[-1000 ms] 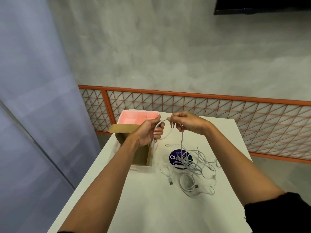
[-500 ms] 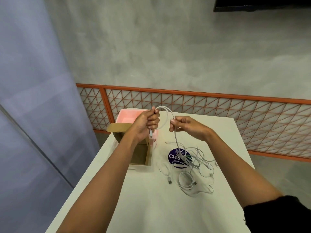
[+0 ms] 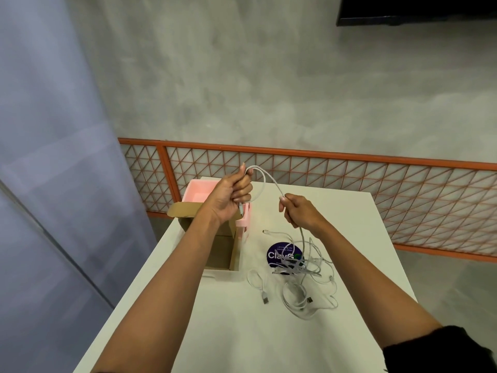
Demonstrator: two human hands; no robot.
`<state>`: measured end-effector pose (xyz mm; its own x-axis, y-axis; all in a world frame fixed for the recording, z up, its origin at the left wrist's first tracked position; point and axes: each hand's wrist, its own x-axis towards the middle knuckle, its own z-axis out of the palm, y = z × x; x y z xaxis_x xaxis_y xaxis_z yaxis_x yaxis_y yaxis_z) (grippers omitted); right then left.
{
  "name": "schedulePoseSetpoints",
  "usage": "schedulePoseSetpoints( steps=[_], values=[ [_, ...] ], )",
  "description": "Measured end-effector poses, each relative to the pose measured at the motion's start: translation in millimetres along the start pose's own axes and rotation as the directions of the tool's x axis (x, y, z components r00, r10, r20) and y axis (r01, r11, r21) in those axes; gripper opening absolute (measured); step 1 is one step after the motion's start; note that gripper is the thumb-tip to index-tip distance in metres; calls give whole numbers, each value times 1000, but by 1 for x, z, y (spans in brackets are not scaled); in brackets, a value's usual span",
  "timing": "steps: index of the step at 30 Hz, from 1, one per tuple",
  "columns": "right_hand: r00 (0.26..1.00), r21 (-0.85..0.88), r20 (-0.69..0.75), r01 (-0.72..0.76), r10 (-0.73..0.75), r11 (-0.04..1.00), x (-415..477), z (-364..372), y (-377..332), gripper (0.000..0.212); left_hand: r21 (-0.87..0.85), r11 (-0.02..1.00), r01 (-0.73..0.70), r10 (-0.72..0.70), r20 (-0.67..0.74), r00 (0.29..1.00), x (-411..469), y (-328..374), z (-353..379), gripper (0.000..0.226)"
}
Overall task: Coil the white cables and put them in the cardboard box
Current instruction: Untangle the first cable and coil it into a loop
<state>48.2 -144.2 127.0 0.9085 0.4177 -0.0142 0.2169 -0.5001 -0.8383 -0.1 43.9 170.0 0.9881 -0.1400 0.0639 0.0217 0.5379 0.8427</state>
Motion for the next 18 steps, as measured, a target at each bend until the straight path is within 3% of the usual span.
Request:
schedulePoseSetpoints(
  steps=[3, 5, 8, 11, 16, 18],
  values=[
    [995, -48, 90, -41, 46, 998, -2, 5, 1, 36, 12, 1000, 12, -11, -51, 999, 2, 1, -3, 29],
    [996, 37, -32, -83, 84, 996, 0, 3, 0, 37, 24, 998, 59, -57, -65, 996, 0, 0, -5, 29],
    [962, 176, -245, -75, 117, 982, 6, -17, -6, 37, 203, 964, 170, -166, -35, 985, -8, -4, -12, 29],
    [955, 161, -280, -50, 95, 986, 13, -36, -14, 36, 288, 926, 242, -257, 13, 966, -18, -13, -17, 27],
    [965, 30, -231, -123, 127, 992, 14, -28, -6, 41, 25, 986, 166, -167, 46, 985, -15, -18, -11, 32],
    [987, -88, -97, -134, 125, 987, 7, -19, -2, 40, -53, 994, 97, -94, 46, 994, -10, -15, -6, 39]
  ],
)
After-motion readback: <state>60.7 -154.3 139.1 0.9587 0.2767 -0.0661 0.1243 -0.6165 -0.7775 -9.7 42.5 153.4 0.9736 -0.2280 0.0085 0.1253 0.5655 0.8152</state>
